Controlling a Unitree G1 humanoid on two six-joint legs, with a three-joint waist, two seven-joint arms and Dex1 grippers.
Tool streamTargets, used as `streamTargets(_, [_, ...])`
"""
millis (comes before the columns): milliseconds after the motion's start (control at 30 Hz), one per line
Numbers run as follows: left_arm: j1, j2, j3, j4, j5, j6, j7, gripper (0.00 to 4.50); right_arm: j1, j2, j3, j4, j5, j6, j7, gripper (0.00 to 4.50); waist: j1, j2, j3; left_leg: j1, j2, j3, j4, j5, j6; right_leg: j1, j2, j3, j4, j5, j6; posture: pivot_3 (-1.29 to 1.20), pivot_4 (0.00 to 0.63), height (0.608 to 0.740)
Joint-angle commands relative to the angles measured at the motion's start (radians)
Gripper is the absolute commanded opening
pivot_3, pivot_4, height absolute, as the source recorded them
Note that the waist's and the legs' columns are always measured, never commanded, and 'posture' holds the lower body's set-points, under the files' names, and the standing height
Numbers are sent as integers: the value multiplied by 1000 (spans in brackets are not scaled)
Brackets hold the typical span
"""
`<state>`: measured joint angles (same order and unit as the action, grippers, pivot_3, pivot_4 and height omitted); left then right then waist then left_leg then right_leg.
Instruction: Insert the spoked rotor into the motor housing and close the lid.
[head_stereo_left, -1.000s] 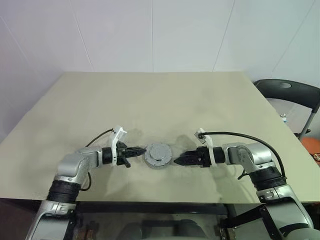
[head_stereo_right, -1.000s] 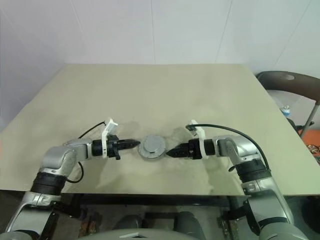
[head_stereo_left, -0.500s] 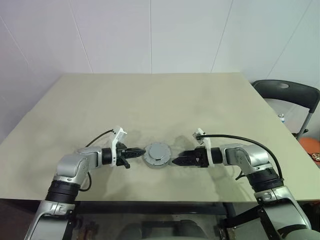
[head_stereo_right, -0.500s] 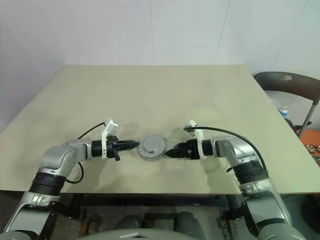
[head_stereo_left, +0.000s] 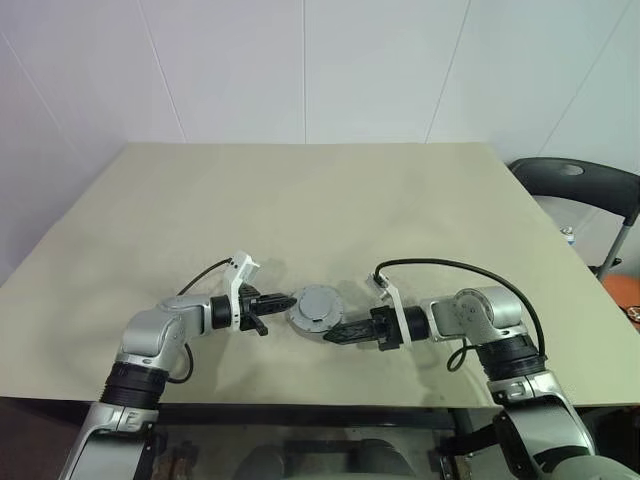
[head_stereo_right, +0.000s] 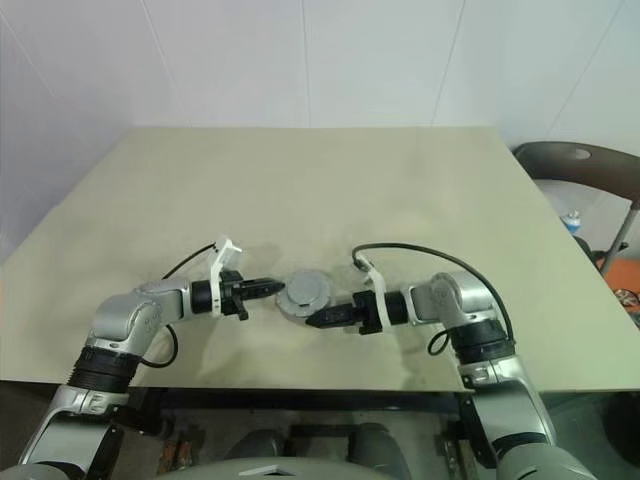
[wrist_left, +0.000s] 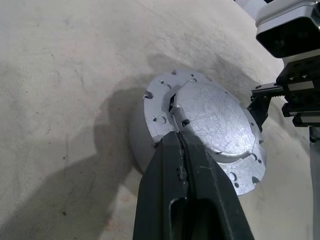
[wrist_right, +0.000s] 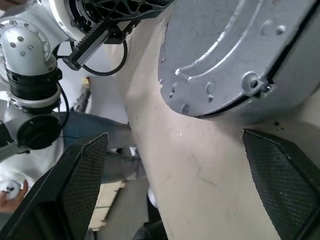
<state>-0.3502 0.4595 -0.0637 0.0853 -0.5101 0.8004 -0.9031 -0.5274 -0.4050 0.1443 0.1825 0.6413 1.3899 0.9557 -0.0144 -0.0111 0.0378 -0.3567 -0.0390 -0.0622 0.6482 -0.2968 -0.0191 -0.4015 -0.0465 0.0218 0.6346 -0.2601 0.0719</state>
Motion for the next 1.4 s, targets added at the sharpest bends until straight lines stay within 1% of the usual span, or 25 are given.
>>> streamTargets(33, [11,-3,4,-16,6,1,19,0,-4,1,42,17,-55,-89,-34,4460,-2,0,0,1,0,0,0,0,0,1,0,0,0,0,0,0,0,740])
streamTargets(200, [17,-1,9,-17,5,-2,36,0,23,9,33,21,-67,-137,-69,4460,-4,0,0,7,1,0,2,0,0,7,2,0,0,0,-1,0,0,740])
streamTargets(300, [13,1,10,-6,5,-6,35,0,37,25,23,21,-69,-154,-96,4460,-4,0,0,17,1,0,2,0,0,16,2,0,0,-1,-1,0,0,740])
streamTargets(400, [1,2,10,15,10,-15,33,0,46,55,5,32,-77,-174,-137,4460,-7,0,0,19,1,0,2,0,0,18,3,0,0,-4,1,0,0,740])
streamTargets(533, [-22,-4,5,55,25,-38,30,0,42,97,-26,62,-87,-197,-192,4460,-8,-1,-1,21,1,-1,2,0,0,17,3,0,0,0,1,0,0,740])
streamTargets(667, [-36,-15,0,67,34,-46,35,0,42,115,-45,74,-93,-212,-224,4460,-7,-1,-1,23,1,-1,3,0,0,15,3,0,0,4,1,0,0,740])
streamTargets(1100, [-40,-25,12,77,48,-53,38,0,61,138,-56,141,-127,-315,-302,4460,-6,-2,-1,24,1,-1,3,0,0,14,3,0,-1,4,2,0,0,740])
streamTargets(1233, [-38,-28,10,73,48,-50,40,0,67,178,-111,150,-87,-288,-337,4460,-6,-2,-1,24,1,-1,3,0,0,14,3,0,-2,4,2,0,0,740])
streamTargets(1400, [-39,-27,6,69,50,-46,38,0,89,214,-171,186,-110,-319,-416,4460,-6,-2,-1,24,1,-1,3,0,0,14,2,0,-2,4,2,0,0,740])
